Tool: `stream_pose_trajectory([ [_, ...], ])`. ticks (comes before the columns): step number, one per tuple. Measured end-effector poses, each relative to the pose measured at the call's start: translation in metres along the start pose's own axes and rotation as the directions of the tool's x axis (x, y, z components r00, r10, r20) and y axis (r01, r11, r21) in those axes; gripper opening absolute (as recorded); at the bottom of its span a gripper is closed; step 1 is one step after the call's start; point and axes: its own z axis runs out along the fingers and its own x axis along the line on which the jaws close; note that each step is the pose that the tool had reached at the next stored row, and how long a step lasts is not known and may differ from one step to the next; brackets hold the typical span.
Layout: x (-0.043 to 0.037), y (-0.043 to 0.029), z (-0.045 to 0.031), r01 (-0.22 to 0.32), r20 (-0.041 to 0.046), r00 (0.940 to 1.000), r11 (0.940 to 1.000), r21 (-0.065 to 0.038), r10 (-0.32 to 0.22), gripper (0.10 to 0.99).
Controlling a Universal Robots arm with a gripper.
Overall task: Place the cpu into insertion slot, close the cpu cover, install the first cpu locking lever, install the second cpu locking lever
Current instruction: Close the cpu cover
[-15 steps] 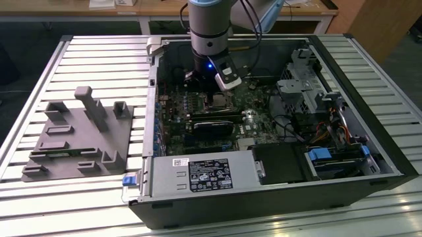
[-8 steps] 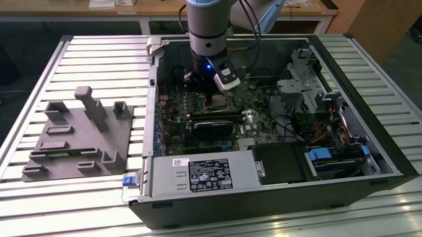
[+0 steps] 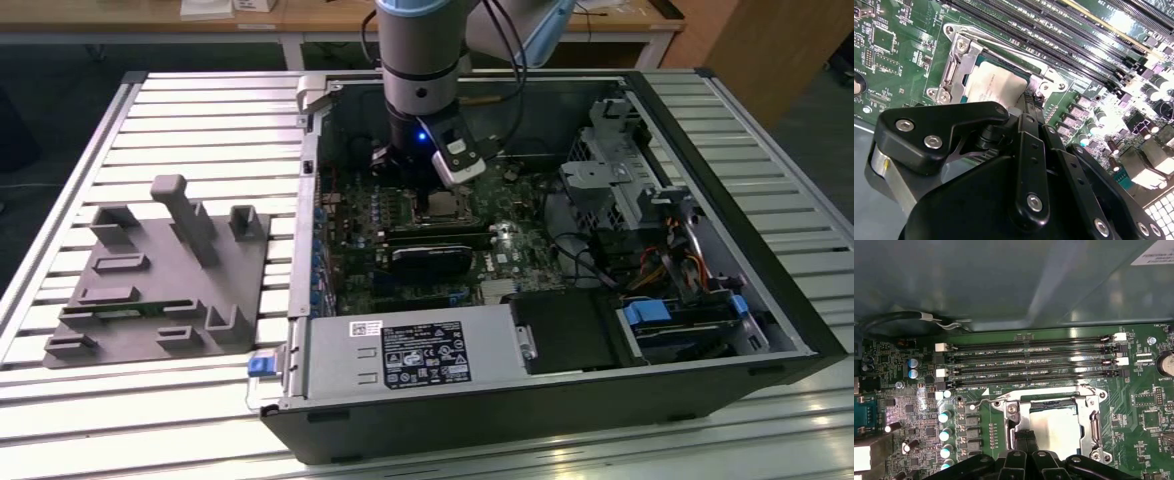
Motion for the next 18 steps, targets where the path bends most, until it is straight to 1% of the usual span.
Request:
stream_pose_trajectory([
  [9, 0.0005, -0.0002, 0.0023, 0.001, -0.0001, 1.0, 1.0, 0.0, -0.001, 0.106],
  [18, 0.0033, -0.0005, 0.0042, 0.002, -0.0002, 1.0, 1.0, 0.0, -0.002, 0.106],
])
